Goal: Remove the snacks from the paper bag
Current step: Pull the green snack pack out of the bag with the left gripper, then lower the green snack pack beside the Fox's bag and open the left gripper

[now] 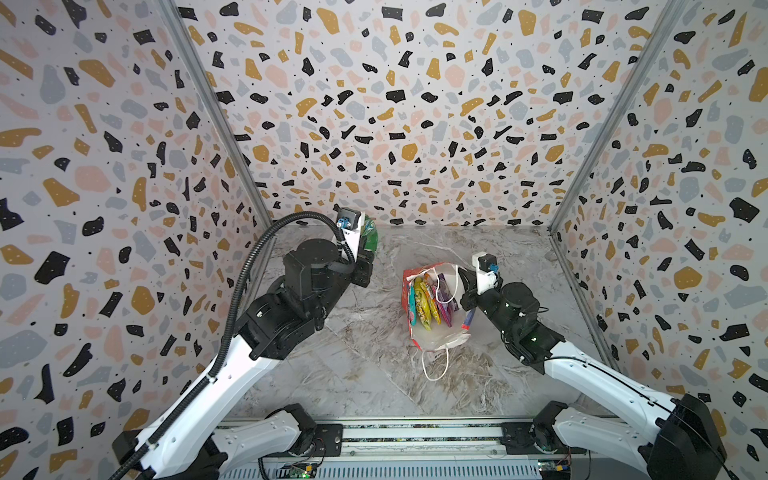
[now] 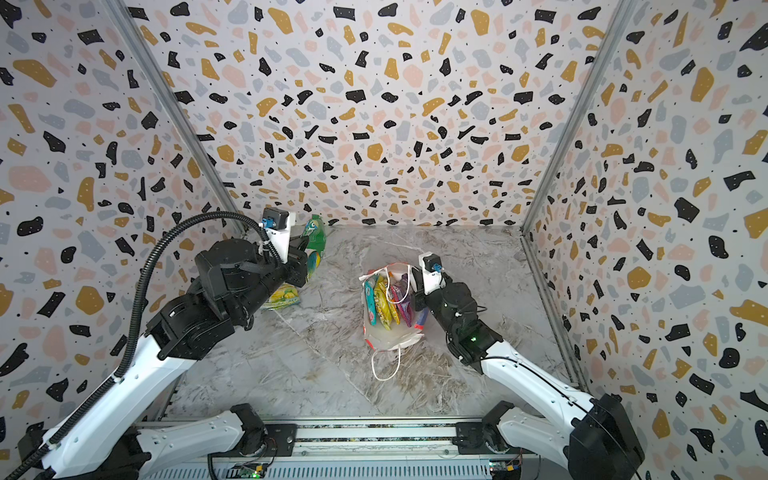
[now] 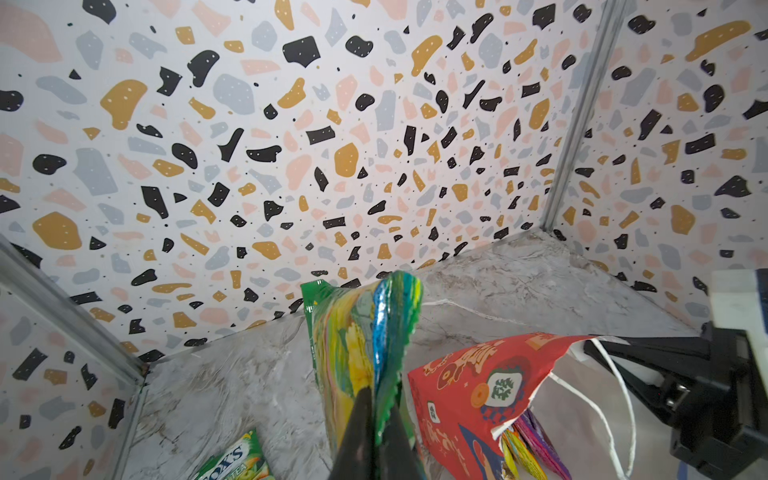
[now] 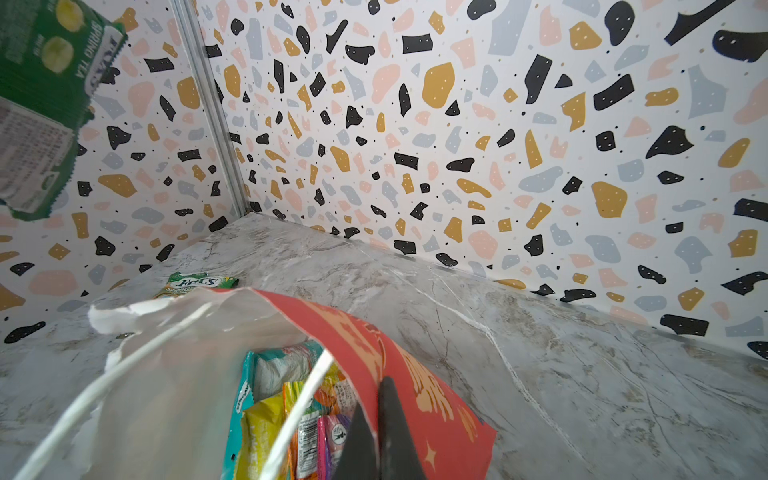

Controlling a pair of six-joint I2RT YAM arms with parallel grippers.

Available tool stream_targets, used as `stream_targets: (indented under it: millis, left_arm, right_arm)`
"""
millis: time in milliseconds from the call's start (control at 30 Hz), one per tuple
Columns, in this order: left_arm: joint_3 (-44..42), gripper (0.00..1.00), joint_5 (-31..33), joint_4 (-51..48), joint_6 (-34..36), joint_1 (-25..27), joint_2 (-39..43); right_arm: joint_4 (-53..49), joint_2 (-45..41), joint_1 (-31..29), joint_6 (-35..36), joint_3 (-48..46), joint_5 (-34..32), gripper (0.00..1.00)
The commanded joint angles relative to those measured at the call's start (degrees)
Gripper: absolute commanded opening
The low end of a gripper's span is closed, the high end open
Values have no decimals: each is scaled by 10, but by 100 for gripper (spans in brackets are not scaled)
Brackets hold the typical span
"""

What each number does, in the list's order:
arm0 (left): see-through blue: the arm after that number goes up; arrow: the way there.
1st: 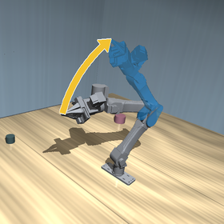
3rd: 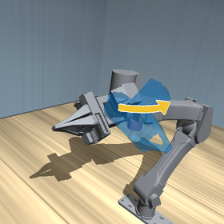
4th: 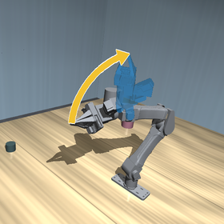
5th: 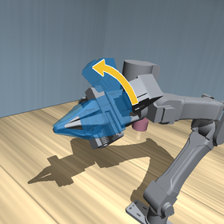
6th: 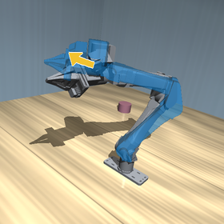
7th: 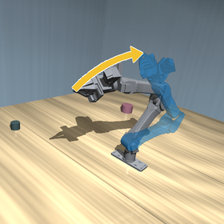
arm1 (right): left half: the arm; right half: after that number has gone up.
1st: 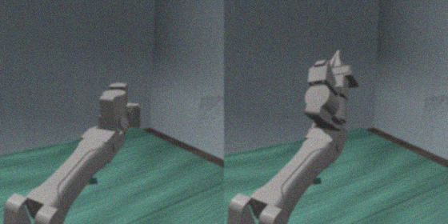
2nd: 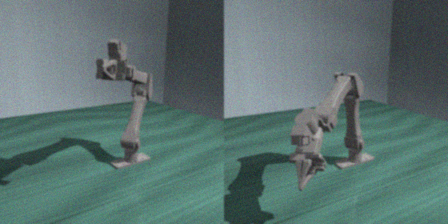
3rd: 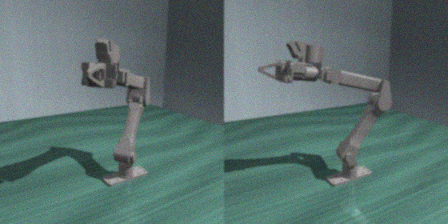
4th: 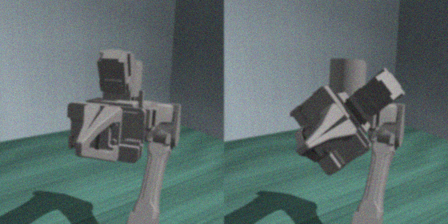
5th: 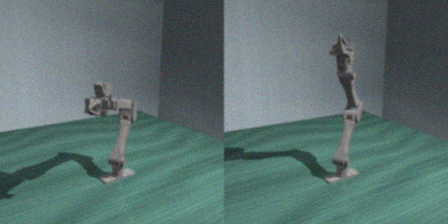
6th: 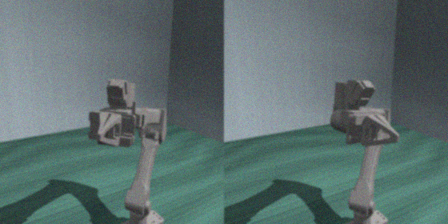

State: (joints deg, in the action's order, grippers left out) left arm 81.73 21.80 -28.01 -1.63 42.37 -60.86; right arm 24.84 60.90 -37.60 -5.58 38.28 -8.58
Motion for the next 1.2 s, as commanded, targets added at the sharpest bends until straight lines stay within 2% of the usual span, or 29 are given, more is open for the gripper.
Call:
stream_targets:
  millis: [0,167,267,367,500,667,800,933,1167]
  left_arm:
    - [-11,0,51,27,17,-9,-3]
    - [-94,0,158,76,-4,-26,-50]
    - [-146,0,182,131,-50,-50,-87]
    - [-159,0,216,154,-87,-74,-146]
    - [-126,0,249,145,-87,-100,-257]
    - [-68,0,253,144,-74,-117,-398]
    - [2,0,248,100,-79,-130,-494]
    - [31,0,253,61,-75,-135,-548]
    - [2,0,271,64,-54,-148,-578]
  right_arm:
    - [14,-23,3,-5,4,-9,0]
    - [13,-26,3,-6,4,-6,0]
    - [13,-27,3,-7,3,-5,0]
    - [13,-27,3,-8,2,-4,0]
    - [13,-27,4,-9,1,-1,0]
    - [17,-27,6,-11,-1,4,0]
    - [18,-27,8,-12,-2,6,0]
    - [20,-29,10,-11,-4,4,0]
    - [26,-22,11,-13,-5,10,0]
